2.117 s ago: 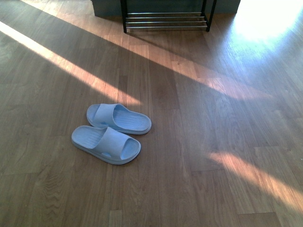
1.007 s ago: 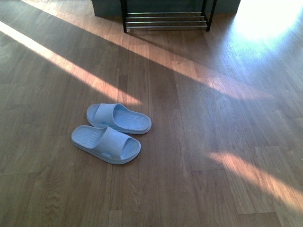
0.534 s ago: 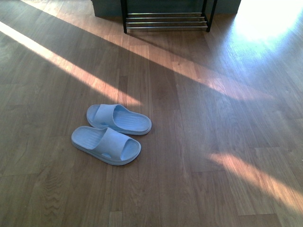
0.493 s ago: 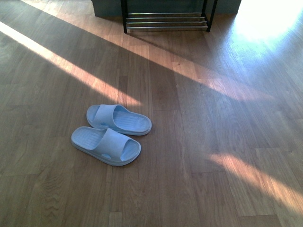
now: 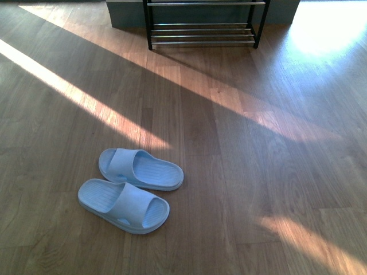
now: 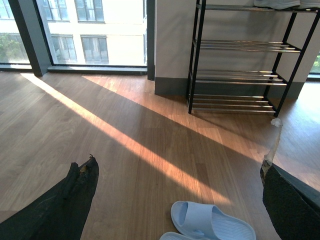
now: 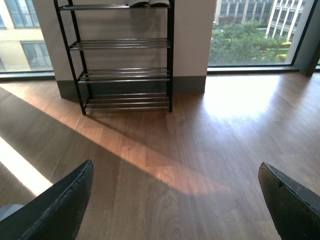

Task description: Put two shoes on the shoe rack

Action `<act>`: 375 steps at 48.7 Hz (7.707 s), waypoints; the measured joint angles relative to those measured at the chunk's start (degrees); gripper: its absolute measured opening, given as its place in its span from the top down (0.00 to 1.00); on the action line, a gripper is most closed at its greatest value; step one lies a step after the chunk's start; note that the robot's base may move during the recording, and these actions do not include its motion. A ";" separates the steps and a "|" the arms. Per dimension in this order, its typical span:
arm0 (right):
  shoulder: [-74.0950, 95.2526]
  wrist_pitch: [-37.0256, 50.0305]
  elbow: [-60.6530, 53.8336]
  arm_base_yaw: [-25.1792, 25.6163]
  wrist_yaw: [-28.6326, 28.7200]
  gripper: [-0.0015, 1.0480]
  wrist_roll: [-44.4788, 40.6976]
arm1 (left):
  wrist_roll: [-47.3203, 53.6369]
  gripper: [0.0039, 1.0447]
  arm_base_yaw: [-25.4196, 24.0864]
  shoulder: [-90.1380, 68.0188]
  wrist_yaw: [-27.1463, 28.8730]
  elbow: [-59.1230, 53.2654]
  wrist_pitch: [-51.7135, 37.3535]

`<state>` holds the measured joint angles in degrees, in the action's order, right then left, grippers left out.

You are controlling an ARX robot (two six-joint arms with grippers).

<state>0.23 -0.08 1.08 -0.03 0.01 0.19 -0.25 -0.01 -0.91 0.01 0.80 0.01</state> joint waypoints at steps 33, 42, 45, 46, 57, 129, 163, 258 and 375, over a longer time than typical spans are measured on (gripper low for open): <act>-0.02 0.00 0.00 0.00 0.02 0.09 0.00 | 0.00 0.09 0.00 0.00 0.09 0.00 0.00; -0.02 0.00 0.00 0.00 0.04 0.09 0.00 | 0.00 0.09 0.00 0.00 0.04 0.00 0.00; 1.53 -2.56 0.90 1.97 6.16 0.09 0.87 | 0.00 0.09 0.00 0.02 0.04 0.00 0.00; 3.34 -3.93 1.62 3.67 12.00 0.09 1.55 | 0.00 0.09 0.00 0.00 0.04 0.00 0.00; 39.74 17.16 8.39 -3.13 22.05 0.09 -0.04 | 0.00 0.09 0.00 0.00 0.00 0.00 0.00; 169.78 31.28 80.24 -33.33 25.05 0.09 8.00 | 0.00 0.09 0.00 0.00 0.00 0.00 0.00; 163.64 39.91 71.52 -30.47 15.02 0.98 12.74 | 0.00 0.09 0.00 0.00 0.00 0.00 0.00; 78.38 37.46 21.31 3.06 14.95 0.98 19.45 | 4.87 0.09 1.97 -13.14 11.63 6.21 11.63; 78.38 37.46 21.31 2.93 15.02 0.98 19.37 | 44.85 0.98 19.06 -168.98 -16.94 51.36 -41.51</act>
<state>78.61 37.39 22.39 2.90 15.03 19.55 44.60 19.05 -169.88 -16.93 52.16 -41.50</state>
